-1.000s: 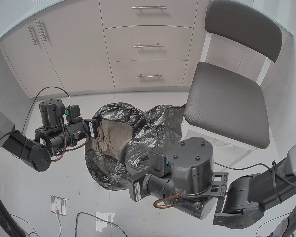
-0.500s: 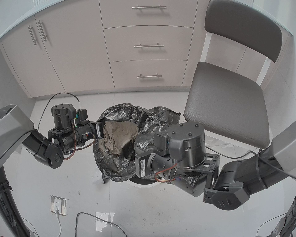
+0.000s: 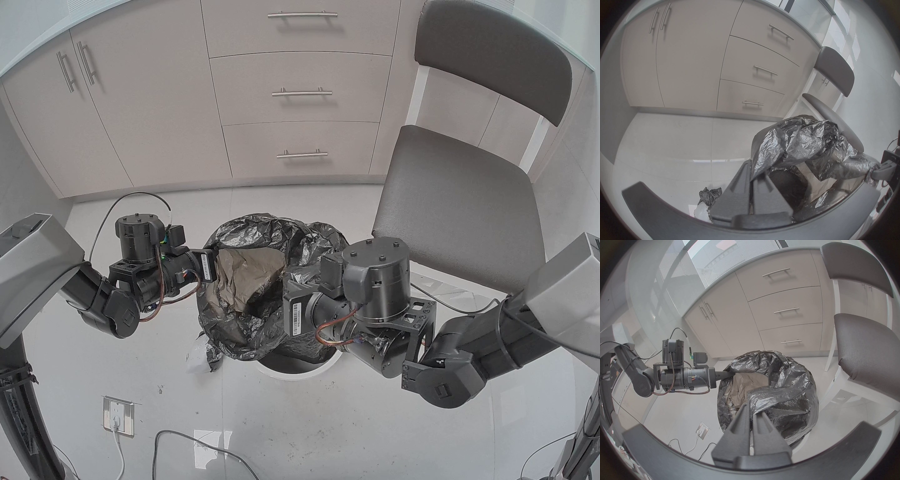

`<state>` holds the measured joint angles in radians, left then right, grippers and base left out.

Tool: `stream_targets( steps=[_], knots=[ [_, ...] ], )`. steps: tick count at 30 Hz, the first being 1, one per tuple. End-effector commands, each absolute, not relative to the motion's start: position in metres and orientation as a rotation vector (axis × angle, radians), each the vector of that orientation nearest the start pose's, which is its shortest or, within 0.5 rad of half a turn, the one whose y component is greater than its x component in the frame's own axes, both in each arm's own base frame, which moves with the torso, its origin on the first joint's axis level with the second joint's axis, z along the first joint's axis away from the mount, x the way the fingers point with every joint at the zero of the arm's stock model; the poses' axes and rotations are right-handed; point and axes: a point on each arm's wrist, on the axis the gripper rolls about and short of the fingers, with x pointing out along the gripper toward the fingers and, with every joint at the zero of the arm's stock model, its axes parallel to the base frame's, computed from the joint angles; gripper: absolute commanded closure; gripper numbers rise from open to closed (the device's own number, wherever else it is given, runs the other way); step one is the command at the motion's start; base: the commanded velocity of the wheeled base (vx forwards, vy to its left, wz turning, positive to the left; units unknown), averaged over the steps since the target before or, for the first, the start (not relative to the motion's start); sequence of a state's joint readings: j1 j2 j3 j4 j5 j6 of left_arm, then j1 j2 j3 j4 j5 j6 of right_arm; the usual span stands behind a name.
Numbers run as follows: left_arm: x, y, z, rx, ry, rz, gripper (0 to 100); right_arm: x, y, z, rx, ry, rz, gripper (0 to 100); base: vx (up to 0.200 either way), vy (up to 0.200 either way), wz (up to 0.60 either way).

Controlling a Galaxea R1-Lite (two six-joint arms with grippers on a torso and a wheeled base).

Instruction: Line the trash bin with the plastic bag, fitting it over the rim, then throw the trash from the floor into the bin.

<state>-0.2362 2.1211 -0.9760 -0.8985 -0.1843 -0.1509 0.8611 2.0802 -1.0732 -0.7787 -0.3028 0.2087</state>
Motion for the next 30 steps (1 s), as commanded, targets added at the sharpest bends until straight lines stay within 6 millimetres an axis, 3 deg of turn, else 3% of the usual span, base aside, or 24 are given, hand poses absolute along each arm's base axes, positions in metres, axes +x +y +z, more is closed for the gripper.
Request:
stream_targets(
  steps=[1, 16, 30],
  knots=[
    [0.388, -0.095, 0.092, -0.144, 0.304, -0.390, 100, 0.272, 0.300, 0.118, 0.055, 0.263, 0.519, 100, 0.000, 0.000, 0.00],
    [0.395, -0.095, 0.066, -0.150, 0.359, -0.380, 100, 0.263, 0.289, 0.080, 0.010, 0.326, 0.511, 100, 0.000, 0.000, 0.00],
    [0.381, -0.096, 0.052, -0.150, 0.407, -0.385, 100, 0.239, 0.275, 0.052, -0.018, 0.417, 0.512, 100, 0.000, 0.000, 0.00]
  ],
)
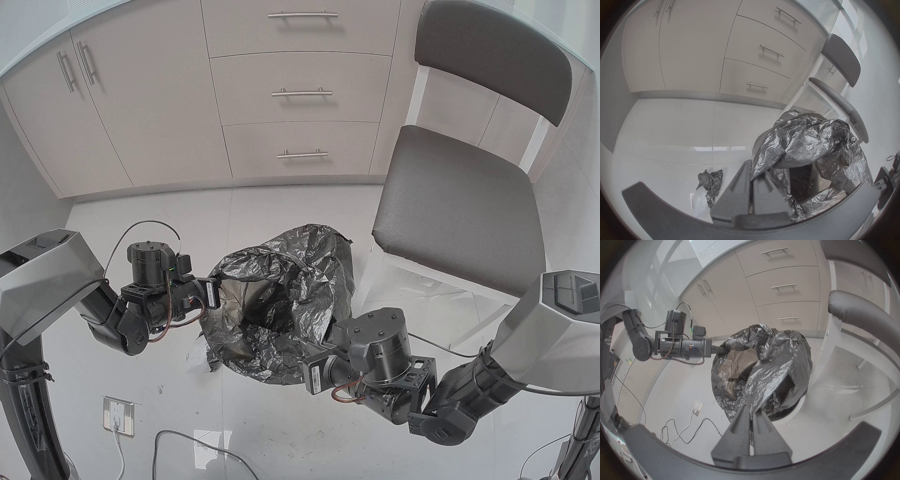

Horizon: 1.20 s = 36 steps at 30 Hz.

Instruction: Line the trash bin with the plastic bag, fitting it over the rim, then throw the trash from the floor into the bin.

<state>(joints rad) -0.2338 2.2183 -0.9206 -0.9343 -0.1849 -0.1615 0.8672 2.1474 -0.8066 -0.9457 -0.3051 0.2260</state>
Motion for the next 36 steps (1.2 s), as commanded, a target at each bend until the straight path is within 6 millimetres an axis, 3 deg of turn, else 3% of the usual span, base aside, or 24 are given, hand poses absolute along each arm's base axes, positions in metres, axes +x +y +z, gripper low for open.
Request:
stream_targets(
  steps=[1, 14, 22, 36],
  knots=[
    [0.380, -0.096, 0.051, -0.152, 0.406, -0.385, 100, 0.238, 0.273, 0.050, -0.020, 0.418, 0.510, 100, 0.000, 0.000, 0.00],
    [0.368, -0.093, 0.037, -0.145, 0.445, -0.384, 100, 0.226, 0.271, 0.041, -0.023, 0.458, 0.519, 100, 0.000, 0.000, 0.00],
    [0.377, -0.092, 0.019, -0.147, 0.455, -0.373, 100, 0.237, 0.266, 0.019, -0.062, 0.487, 0.427, 100, 0.000, 0.000, 0.00],
    [0.386, -0.094, 0.003, -0.146, 0.472, -0.368, 100, 0.251, 0.260, 0.008, -0.068, 0.500, 0.381, 100, 0.000, 0.000, 0.00]
  ],
)
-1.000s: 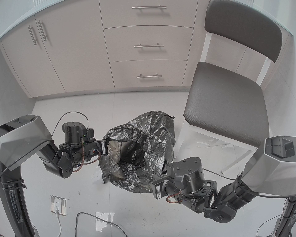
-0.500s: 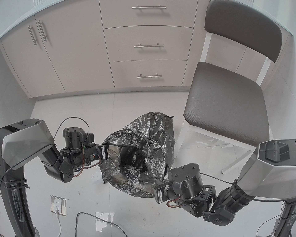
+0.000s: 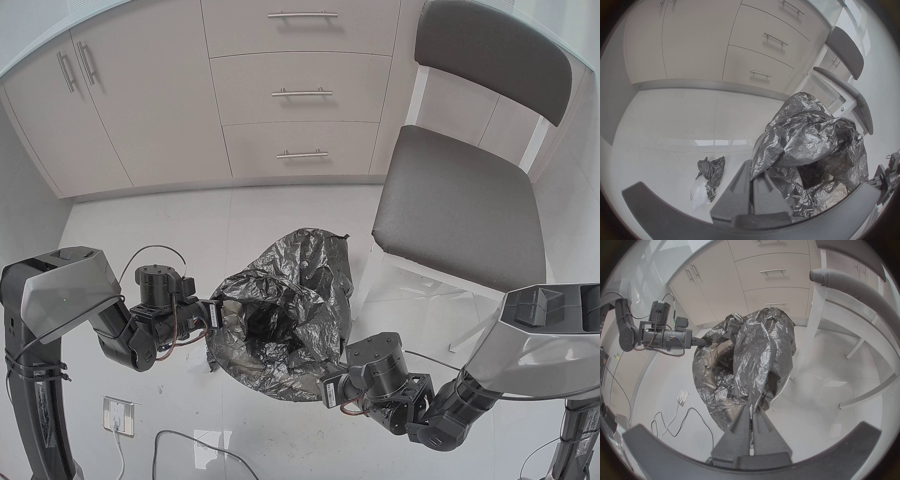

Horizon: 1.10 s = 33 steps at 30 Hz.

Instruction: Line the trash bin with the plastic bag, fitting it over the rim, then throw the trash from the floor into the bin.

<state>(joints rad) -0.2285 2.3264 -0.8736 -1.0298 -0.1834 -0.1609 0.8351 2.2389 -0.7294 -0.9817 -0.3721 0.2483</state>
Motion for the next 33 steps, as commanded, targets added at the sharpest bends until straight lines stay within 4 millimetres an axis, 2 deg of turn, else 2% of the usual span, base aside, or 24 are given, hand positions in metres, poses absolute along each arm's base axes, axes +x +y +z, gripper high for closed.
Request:
stream_targets(
  steps=[1, 10, 20, 21, 29, 31, 33],
  knots=[
    [0.388, -0.094, 0.001, -0.146, 0.473, -0.368, 100, 0.253, 0.259, 0.007, -0.071, 0.501, 0.372, 100, 0.000, 0.000, 0.00],
    [0.399, -0.096, -0.006, -0.137, 0.457, -0.331, 100, 0.268, 0.257, 0.008, -0.072, 0.471, 0.329, 100, 0.000, 0.000, 0.00],
    [0.397, -0.098, -0.007, -0.138, 0.465, -0.333, 100, 0.276, 0.253, 0.000, -0.095, 0.481, 0.310, 100, 0.000, 0.000, 0.00],
    [0.397, -0.098, -0.007, -0.140, 0.465, -0.333, 100, 0.276, 0.253, 0.000, -0.095, 0.481, 0.310, 0, 0.000, 0.000, 0.00],
    [0.396, -0.099, -0.006, -0.139, 0.463, -0.340, 100, 0.276, 0.253, 0.003, -0.090, 0.481, 0.320, 0, 0.000, 0.000, 0.00],
    [0.396, -0.099, -0.006, -0.139, 0.463, -0.340, 100, 0.276, 0.253, 0.013, -0.079, 0.464, 0.325, 0, 0.000, 0.000, 0.00],
    [0.396, -0.099, -0.005, -0.139, 0.461, -0.340, 100, 0.276, 0.257, 0.031, -0.058, 0.431, 0.339, 0, 0.000, 0.000, 0.00]
  ],
)
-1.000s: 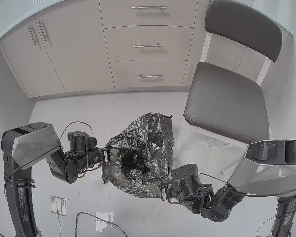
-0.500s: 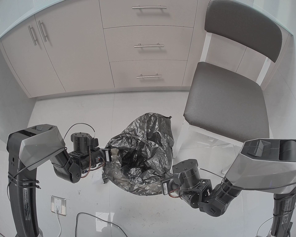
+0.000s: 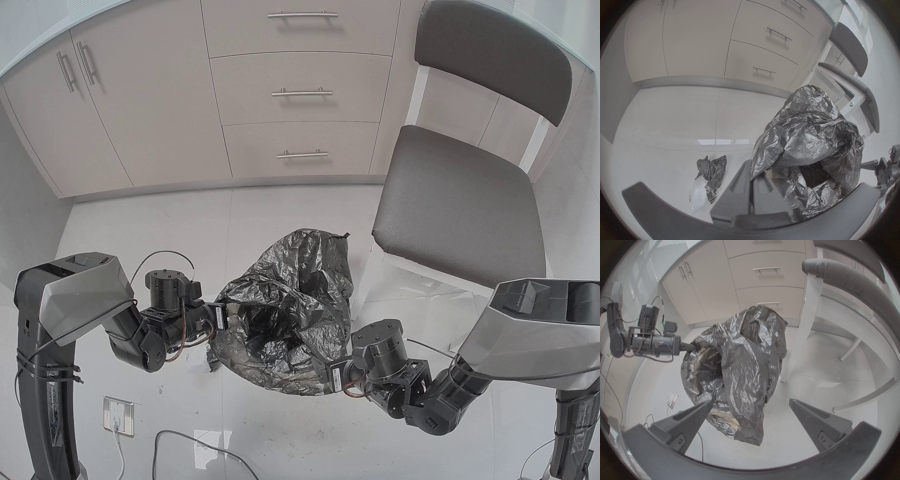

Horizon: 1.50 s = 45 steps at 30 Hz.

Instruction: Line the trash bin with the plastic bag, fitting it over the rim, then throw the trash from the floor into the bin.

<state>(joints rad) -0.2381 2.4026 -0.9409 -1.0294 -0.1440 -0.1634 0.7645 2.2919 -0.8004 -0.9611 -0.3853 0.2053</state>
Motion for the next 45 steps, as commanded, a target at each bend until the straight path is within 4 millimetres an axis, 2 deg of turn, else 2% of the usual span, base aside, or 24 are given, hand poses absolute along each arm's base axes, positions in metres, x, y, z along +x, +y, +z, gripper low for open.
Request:
stream_targets(
  steps=[1, 8, 10, 12, 13, 16, 19, 24, 31, 38, 39, 40, 42, 44, 45],
  knots=[
    [0.396, -0.100, -0.006, -0.140, 0.463, -0.341, 100, 0.276, 0.259, 0.040, -0.053, 0.424, 0.343, 0, 0.000, 0.000, 0.00],
    [0.391, -0.105, -0.005, -0.136, 0.472, -0.355, 100, 0.277, 0.282, 0.126, 0.002, 0.351, 0.410, 0, 0.000, 0.000, 0.00],
    [0.390, -0.106, -0.005, -0.136, 0.469, -0.358, 100, 0.281, 0.293, 0.144, 0.013, 0.342, 0.434, 0, 0.000, 0.000, 0.00],
    [0.388, -0.108, -0.004, -0.135, 0.464, -0.363, 100, 0.288, 0.302, 0.159, 0.024, 0.327, 0.441, 0, 0.000, 0.000, 0.00],
    [0.388, -0.107, -0.004, -0.135, 0.464, -0.363, 100, 0.289, 0.303, 0.159, 0.023, 0.328, 0.441, 0, 0.000, 0.000, 0.00],
    [0.386, -0.107, -0.001, -0.137, 0.456, -0.364, 100, 0.306, 0.321, 0.169, 0.039, 0.303, 0.446, 0, 0.000, 0.000, 0.00],
    [0.386, -0.107, 0.001, -0.138, 0.452, -0.364, 100, 0.315, 0.330, 0.168, 0.041, 0.301, 0.447, 0, 0.000, 0.000, 0.00],
    [0.385, -0.107, 0.004, -0.141, 0.449, -0.364, 100, 0.343, 0.349, 0.163, 0.047, 0.285, 0.450, 0, 0.000, 0.000, 0.00],
    [0.383, -0.110, 0.006, -0.144, 0.448, -0.372, 100, 0.381, 0.343, 0.176, 0.026, 0.232, 0.399, 0, 0.000, 0.000, 0.00],
    [0.383, -0.111, 0.004, -0.143, 0.451, -0.375, 100, 0.398, 0.334, 0.135, -0.116, 0.346, 0.353, 0, 0.000, 0.000, 0.00],
    [0.383, -0.111, 0.004, -0.143, 0.451, -0.375, 100, 0.398, 0.334, 0.135, -0.116, 0.346, 0.353, 0, 0.000, 0.000, 0.00],
    [0.383, -0.111, 0.004, -0.143, 0.451, -0.375, 100, 0.402, 0.332, 0.122, -0.151, 0.384, 0.345, 0, 0.000, 0.000, 0.00],
    [0.383, -0.111, 0.004, -0.144, 0.451, -0.375, 100, 0.404, 0.332, 0.108, -0.189, 0.414, 0.344, 0, 0.000, 0.000, 0.00],
    [0.383, -0.111, 0.004, -0.144, 0.451, -0.375, 100, 0.404, 0.332, 0.108, -0.189, 0.414, 0.344, 0, 0.000, 0.000, 0.00],
    [0.383, -0.111, 0.006, -0.144, 0.448, -0.375, 100, 0.406, 0.334, 0.086, -0.253, 0.459, 0.348, 0, 0.000, 0.000, 0.00]
  ],
)
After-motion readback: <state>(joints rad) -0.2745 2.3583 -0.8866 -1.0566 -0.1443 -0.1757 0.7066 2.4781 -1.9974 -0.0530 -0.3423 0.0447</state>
